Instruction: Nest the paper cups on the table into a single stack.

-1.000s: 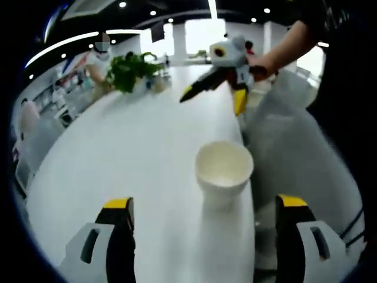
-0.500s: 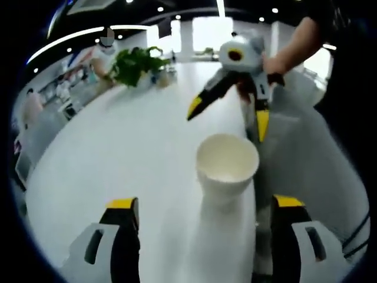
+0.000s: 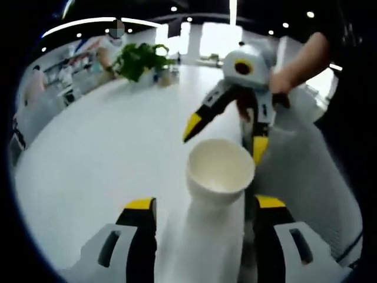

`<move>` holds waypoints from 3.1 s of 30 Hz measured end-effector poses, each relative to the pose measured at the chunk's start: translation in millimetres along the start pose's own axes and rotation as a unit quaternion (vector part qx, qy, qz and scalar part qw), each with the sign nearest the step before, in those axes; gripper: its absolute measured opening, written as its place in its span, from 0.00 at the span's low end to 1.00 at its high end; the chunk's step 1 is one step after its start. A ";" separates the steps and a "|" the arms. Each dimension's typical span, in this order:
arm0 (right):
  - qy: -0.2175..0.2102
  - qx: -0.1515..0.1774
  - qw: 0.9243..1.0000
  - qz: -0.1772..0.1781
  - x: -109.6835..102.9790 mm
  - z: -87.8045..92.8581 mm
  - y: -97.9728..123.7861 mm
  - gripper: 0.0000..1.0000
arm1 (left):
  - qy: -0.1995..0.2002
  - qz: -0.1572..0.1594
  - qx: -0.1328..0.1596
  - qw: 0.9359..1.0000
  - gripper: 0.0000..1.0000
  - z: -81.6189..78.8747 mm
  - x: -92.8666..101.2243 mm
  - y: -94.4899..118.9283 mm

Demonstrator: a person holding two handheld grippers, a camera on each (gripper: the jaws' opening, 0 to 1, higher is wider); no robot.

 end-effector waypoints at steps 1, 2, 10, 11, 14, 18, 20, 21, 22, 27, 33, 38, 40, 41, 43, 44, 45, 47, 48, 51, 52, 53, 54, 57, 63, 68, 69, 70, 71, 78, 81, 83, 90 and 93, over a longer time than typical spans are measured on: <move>0.002 0.000 1.000 -0.003 -0.5 -0.2 -0.8 0.61 | -0.002 0.000 0.000 1.000 0.58 -0.4 1.2 -1.0; 0.004 -0.001 1.000 -0.005 -0.9 0.1 -1.5 0.60 | -0.003 0.000 0.001 1.000 0.59 -1.0 2.3 -2.6; 0.018 -0.011 1.000 -0.017 -6.1 -0.8 -11.7 0.55 | -0.008 0.002 0.002 1.000 0.56 -0.9 7.1 -11.4; 0.023 -0.014 0.999 -0.018 -6.4 -0.7 -12.9 0.54 | -0.008 0.002 0.002 1.000 0.54 -0.5 6.7 -11.6; 0.027 -0.015 0.999 -0.020 -6.5 -1.3 -17.1 0.52 | -0.009 -0.004 0.011 1.000 0.49 -1.9 5.6 -12.3; 0.034 -0.016 0.999 -0.024 -7.9 -4.0 -19.8 0.48 | -0.002 0.001 0.013 1.000 0.43 -1.9 7.3 -13.3; 0.043 -0.019 0.998 -0.028 -8.6 -5.1 -20.7 0.46 | -0.004 0.001 0.011 1.000 0.43 -2.0 8.2 -14.0; 0.048 -0.020 0.998 -0.028 -8.8 -5.7 -21.2 0.44 | -0.005 -0.002 0.008 1.000 0.43 -1.8 7.4 -14.1; 0.049 -0.020 0.998 -0.029 -8.7 -5.7 -21.4 0.43 | -0.003 -0.004 0.009 1.000 0.43 -1.9 6.8 -14.2; 0.053 -0.020 0.998 -0.033 -9.7 -6.4 -21.8 0.39 | -0.001 -0.003 0.014 1.000 0.41 -3.4 7.6 -15.8; 0.044 -0.018 0.998 -0.031 -9.6 -5.5 -19.4 0.39 | 0.002 -0.008 0.016 1.000 0.41 -5.4 9.1 -18.5; 0.034 -0.014 0.999 -0.036 -10.3 -4.2 -16.5 0.38 | 0.012 0.000 0.018 1.000 0.41 -6.6 9.8 -18.3; 0.037 -0.012 0.999 -0.035 -9.6 -5.0 -16.0 0.38 | 0.005 -0.002 0.020 1.000 0.41 -9.4 9.6 -16.7; 0.036 -0.011 0.999 -0.034 -8.9 -6.0 -15.4 0.38 | 0.005 -0.002 0.019 1.000 0.41 -10.4 8.7 -16.3; 0.038 -0.008 0.999 -0.033 -8.2 -9.6 -14.0 0.38 | 0.004 -0.001 0.018 1.000 0.41 -12.8 5.5 -14.9; 0.040 -0.007 0.999 -0.032 -7.1 -10.5 -13.7 0.38 | 0.002 -0.001 0.018 1.000 0.41 -13.5 4.3 -14.4; 0.041 -0.007 0.999 -0.032 -5.1 -12.5 -13.2 0.38 | -0.001 0.000 0.018 1.000 0.41 -15.2 1.8 -13.4; 0.044 -0.007 0.999 -0.030 -2.1 -16.8 -12.2 0.38 | -0.006 0.001 0.017 1.000 0.41 -18.6 -2.9 -11.9; 0.048 -0.006 0.998 -0.028 0.3 -18.7 -11.8 0.38 | -0.010 0.001 0.016 1.000 0.41 -20.2 -5.0 -11.1; 0.054 -0.002 0.998 -0.021 7.8 -27.7 -9.0 0.38 | -0.017 -0.002 0.013 1.000 0.41 -27.9 -15.4 -8.0; 0.054 0.000 0.998 -0.018 10.3 -30.3 -8.1 0.38 | -0.019 -0.003 0.013 1.000 0.41 -30.5 -18.2 -7.0; 0.054 0.002 0.998 -0.015 14.2 -34.3 -6.9 0.38 | -0.026 -0.006 0.014 1.000 0.41 -34.3 -22.5 -5.4; 0.055 0.003 0.998 -0.013 16.5 -36.8 -6.2 0.38 | -0.030 -0.007 0.015 0.999 0.41 -36.5 -25.4 -4.3; 0.060 0.008 0.998 -0.007 24.9 -45.2 -3.8 0.38 | -0.035 -0.009 0.017 0.999 0.41 -42.5 -36.1 -1.4; 0.073 0.007 0.997 -0.001 37.3 -58.3 -2.1 0.38 | -0.041 -0.016 0.020 0.999 0.41 -50.1 -50.3 1.5; 0.076 0.004 0.997 0.003 46.1 -64.1 -3.2 0.38 | -0.044 -0.020 0.021 0.999 0.41 -52.7 -60.7 2.0; 0.077 0.003 0.997 0.003 47.8 -64.8 -3.7 0.38 | -0.044 -0.020 0.020 0.999 0.41 -53.5 -61.9 2.2; 0.078 0.003 0.997 0.003 48.6 -65.7 -3.9 0.38 | -0.044 -0.020 0.019 0.999 0.41 -54.1 -63.0 2.2; 0.078 0.002 0.997 0.003 50.6 -67.4 -4.4 0.38 | -0.045 -0.020 0.018 0.999 0.41 -54.5 -65.7 2.1; 0.083 0.005 0.997 0.007 72.1 -80.9 -4.7 0.38 | -0.051 -0.032 0.021 0.998 0.41 -63.5 -85.9 5.0; 0.088 0.006 0.996 0.007 79.8 -86.9 -4.6 0.38 | -0.053 -0.036 0.020 0.998 0.41 -67.3 -95.5 6.1; 0.088 0.008 0.996 0.009 85.8 -90.3 -4.6 0.38 | -0.054 -0.038 0.022 0.998 0.41 -68.9 -100.8 6.6; 0.093 0.008 0.996 0.010 103.7 -98.2 -7.2 0.38 | -0.055 -0.040 0.018 0.998 0.41 -73.3 -121.2 4.4; 0.094 0.008 0.996 0.008 114.9 -101.6 -9.0 0.38 | -0.051 -0.043 0.018 0.998 0.41 -75.1 -131.7 2.6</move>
Point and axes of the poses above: the point that each gripper's makers call its tool centre point, and the gripper's own axes: y roughly backward along the fingers, x roughly to its right, z roughly out of its underside, the point moved 8 cm from there along y, roughly backward along the fingers, and after that the axes turned 8 degrees about -y, right-handed, at the moved point
